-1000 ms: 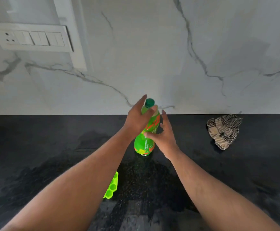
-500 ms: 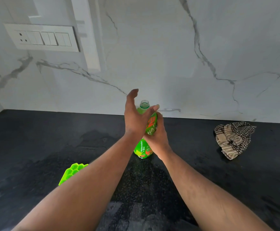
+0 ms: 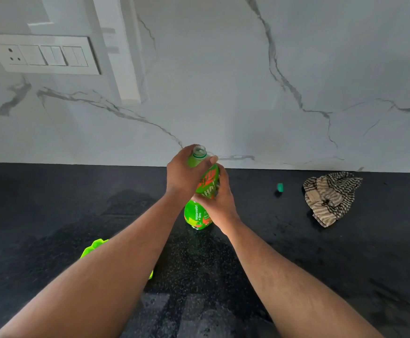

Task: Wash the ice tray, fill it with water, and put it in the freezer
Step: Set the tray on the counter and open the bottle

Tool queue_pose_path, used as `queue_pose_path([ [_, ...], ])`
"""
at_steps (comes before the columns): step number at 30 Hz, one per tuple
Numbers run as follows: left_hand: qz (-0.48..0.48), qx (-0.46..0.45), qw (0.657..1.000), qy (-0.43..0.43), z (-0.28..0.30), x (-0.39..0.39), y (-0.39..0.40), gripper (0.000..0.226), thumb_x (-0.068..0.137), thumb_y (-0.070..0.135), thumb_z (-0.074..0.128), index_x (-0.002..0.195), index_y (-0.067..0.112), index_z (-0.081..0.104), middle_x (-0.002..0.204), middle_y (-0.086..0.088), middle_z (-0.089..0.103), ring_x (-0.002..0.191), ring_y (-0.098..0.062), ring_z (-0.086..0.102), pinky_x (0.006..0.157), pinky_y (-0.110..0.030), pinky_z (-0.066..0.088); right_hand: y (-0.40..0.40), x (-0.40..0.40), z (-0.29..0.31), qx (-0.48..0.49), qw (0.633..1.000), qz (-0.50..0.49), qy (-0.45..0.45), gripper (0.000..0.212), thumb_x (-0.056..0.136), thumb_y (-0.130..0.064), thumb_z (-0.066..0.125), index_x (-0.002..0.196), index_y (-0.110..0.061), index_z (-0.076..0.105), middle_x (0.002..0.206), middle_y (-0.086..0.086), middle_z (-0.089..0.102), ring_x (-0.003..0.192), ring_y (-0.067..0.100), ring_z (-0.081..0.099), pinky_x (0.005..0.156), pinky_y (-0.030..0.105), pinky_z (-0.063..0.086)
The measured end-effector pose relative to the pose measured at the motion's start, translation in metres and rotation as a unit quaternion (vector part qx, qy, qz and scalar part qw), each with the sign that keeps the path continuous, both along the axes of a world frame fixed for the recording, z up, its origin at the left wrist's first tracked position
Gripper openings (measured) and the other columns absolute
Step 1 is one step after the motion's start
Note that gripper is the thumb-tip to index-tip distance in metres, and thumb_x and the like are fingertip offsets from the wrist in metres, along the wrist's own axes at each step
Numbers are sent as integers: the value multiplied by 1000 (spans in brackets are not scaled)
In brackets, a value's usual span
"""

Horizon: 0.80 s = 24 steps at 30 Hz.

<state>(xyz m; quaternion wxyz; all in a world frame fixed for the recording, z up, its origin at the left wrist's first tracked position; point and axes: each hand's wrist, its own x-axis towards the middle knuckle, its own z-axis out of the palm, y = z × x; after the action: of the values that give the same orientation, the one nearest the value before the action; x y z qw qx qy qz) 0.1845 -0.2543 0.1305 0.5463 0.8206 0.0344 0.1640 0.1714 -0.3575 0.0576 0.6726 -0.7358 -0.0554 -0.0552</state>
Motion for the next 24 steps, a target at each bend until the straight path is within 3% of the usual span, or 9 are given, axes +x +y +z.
queue_pose_path([
  [3, 5, -14, 1000, -2, -5, 2, 0, 48, 74, 52, 79, 110, 23, 68, 99, 11, 72, 96, -9, 67, 89, -34, 55, -8, -3, -1, -21, 1000, 13, 2, 82, 64, -20, 87, 130, -41, 43, 124, -11, 60, 113, 1, 57, 96, 24, 48],
  [5, 11, -19, 1000, -9, -8, 0, -2, 42, 75, 50, 79, 108, 27, 67, 97, 13, 70, 97, -9, 66, 88, -30, 54, -26, -4, -15, -93, 995, -39, 7, 73, 69, -35, 85, 133, -26, 51, 130, -8, 54, 120, 2, 49, 101, 21, 39],
  [8, 20, -40, 999, -18, -16, -3, -5, 37, 78, 43, 79, 109, 33, 63, 95, 18, 65, 95, -7, 63, 85, -22, 50, -79, -5, -52, -262, 944, -195, 50, 59, 81, -45, 71, 131, -17, 56, 139, 5, 49, 132, 19, 41, 110, 32, 33],
  [10, 21, -60, 998, -22, -20, -2, -9, 35, 80, 42, 77, 110, 34, 60, 95, 20, 64, 92, -6, 62, 82, -21, 50, -124, -8, -72, -365, 886, -248, 140, 61, 87, -40, 65, 140, -18, 46, 153, 13, 32, 141, 29, 28, 115, 39, 25],
  [12, 30, -70, 997, -27, -25, -1, -11, 39, 81, 43, 76, 114, 33, 59, 99, 17, 66, 94, -5, 63, 82, -22, 51, -162, -7, -84, -438, 843, -234, 204, 67, 90, -33, 62, 148, -19, 33, 159, 15, 16, 145, 33, 19, 117, 40, 21],
  [17, 51, -86, 994, -43, -29, 0, -11, 51, 82, 44, 74, 126, 24, 58, 118, 8, 64, 108, -8, 61, 91, -20, 48, -198, 17, -88, -519, 800, -165, 251, 72, 94, -22, 53, 154, -18, 13, 162, 10, -3, 134, 40, 34, 104, 42, 38],
  [19, 49, -91, 994, -47, -31, 0, -10, 49, 83, 42, 74, 127, 25, 58, 120, 7, 63, 110, -8, 60, 93, -21, 47, -205, 32, -84, -548, 779, -148, 266, 72, 95, -20, 48, 154, -21, 6, 162, 6, -6, 134, 41, 33, 103, 44, 38],
  [21, 46, -93, 993, -54, -33, 1, -9, 47, 84, 41, 74, 125, 27, 58, 120, 7, 63, 111, -8, 60, 94, -22, 47, -214, 48, -83, -553, 768, -139, 291, 71, 92, -14, 46, 153, -19, 9, 162, 7, 2, 135, 43, 31, 106, 44, 36],
  [24, 47, -87, 993, -62, -35, 0, -6, 40, 84, 39, 74, 119, 34, 55, 113, 18, 61, 107, 0, 59, 90, -11, 44, -226, 67, -85, -570, 764, -138, 269, 51, 84, -11, 49, 135, -7, 43, 142, 20, 43, 125, 40, 48, 100, 41, 45],
])
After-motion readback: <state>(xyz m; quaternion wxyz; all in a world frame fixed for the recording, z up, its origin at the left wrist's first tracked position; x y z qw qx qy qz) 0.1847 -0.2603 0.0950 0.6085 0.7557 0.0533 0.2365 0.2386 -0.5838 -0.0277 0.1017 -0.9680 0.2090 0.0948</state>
